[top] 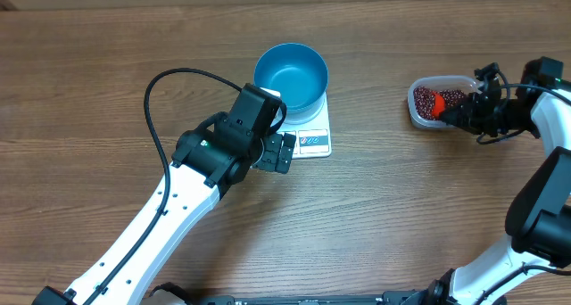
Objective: Scoop item into bowl and weigh 150g on scale
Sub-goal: 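Lower the scoop into the red beans and drag it through, then lift the filled scoop with the right gripper toward the teal bowl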
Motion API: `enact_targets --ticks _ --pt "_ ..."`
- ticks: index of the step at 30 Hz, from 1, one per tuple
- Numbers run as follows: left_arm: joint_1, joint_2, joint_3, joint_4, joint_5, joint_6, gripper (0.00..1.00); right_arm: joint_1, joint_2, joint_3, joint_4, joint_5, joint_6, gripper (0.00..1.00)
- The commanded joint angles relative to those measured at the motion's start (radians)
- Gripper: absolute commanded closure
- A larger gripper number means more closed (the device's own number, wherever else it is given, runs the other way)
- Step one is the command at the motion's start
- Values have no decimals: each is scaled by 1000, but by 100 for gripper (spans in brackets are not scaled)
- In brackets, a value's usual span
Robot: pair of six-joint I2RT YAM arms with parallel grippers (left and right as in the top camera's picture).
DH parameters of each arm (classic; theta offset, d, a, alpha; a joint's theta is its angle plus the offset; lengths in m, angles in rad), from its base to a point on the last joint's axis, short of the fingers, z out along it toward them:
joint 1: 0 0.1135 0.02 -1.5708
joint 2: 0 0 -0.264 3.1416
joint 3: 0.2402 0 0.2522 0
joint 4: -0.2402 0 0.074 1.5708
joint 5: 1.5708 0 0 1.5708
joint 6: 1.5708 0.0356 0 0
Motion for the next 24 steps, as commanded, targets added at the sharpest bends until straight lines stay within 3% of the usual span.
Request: enact_targets --ticks 1,24 --pt "0 -7 -7 2 2 15 0 -30 12 -12 -7 -123 8 96" --pt "0 -7 -7 2 2 15 0 -146 12 -12 -42 -293 6 96"
